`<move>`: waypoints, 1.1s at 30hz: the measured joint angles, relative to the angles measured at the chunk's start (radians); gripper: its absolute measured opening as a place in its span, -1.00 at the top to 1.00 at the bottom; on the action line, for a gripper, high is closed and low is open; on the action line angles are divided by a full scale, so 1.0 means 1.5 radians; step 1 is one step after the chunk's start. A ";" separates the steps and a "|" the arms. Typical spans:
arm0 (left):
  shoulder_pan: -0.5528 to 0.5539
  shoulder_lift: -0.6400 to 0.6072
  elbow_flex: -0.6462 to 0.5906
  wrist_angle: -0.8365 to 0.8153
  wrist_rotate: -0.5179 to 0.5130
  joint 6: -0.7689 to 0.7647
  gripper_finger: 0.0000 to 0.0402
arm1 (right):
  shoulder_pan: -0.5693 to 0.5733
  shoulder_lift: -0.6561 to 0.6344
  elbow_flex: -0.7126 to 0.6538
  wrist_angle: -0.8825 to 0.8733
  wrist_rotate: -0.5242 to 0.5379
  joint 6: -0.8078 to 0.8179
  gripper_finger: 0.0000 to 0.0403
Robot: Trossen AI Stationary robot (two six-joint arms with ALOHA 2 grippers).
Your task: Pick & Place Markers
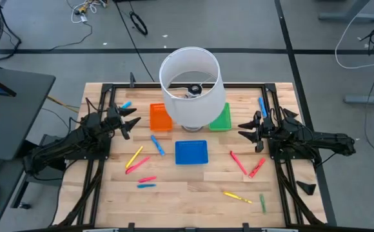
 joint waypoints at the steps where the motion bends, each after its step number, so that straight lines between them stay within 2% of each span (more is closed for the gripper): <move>1: 0.000 0.000 0.000 0.000 0.000 0.000 -0.26 | 0.000 0.000 0.000 0.000 0.000 0.000 0.28; 10: 0.000 0.000 0.000 0.000 0.000 0.000 -0.26 | 0.000 0.000 0.000 0.001 0.000 -0.003 0.28; 16: 0.000 0.000 0.000 0.000 0.000 0.000 -0.26 | 0.000 0.000 0.000 0.026 0.000 -0.074 0.28; 24: 0.000 0.000 0.000 0.000 0.000 0.000 -0.26 | 0.000 0.000 0.000 0.040 0.002 -0.032 0.28; 26: 0.000 0.000 0.000 0.000 0.000 0.000 -0.26 | 0.000 0.000 0.000 0.045 0.017 -0.022 0.28; 33: 0.000 0.000 0.000 0.000 0.000 0.000 -0.26 | 0.000 0.006 0.028 0.047 0.168 0.035 0.28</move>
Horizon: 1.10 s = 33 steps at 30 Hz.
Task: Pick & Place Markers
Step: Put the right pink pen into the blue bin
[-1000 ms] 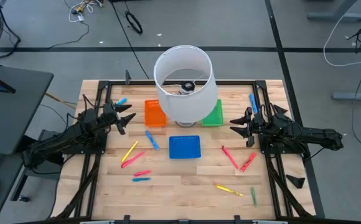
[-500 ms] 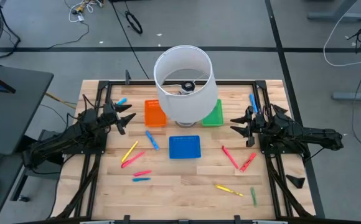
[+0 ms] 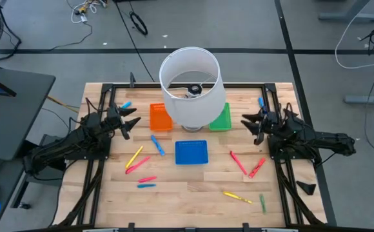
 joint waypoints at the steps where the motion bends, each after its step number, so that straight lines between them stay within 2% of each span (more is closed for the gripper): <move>1: 0.000 0.000 0.000 0.000 0.000 0.000 -0.26 | 0.000 0.005 0.012 -0.012 0.015 0.000 0.28; 9: 0.000 0.000 0.000 0.000 0.000 0.000 -0.26 | 0.000 0.102 0.165 -0.170 0.107 -0.004 0.28; 15: 0.000 0.000 0.000 0.000 0.000 0.000 -0.26 | 0.000 0.219 0.298 -0.340 0.182 0.152 0.29; 21: 0.000 0.000 0.000 0.000 0.000 0.000 -0.26 | 0.000 0.329 0.433 -0.500 0.182 0.321 0.29; 25: 0.000 0.000 0.000 0.000 0.000 0.000 -0.26 | 0.000 0.389 0.526 -0.600 0.171 0.388 0.29; 33: 0.000 0.000 0.000 0.000 0.000 0.000 -0.26 | 0.041 0.509 0.673 -0.747 0.097 0.525 0.29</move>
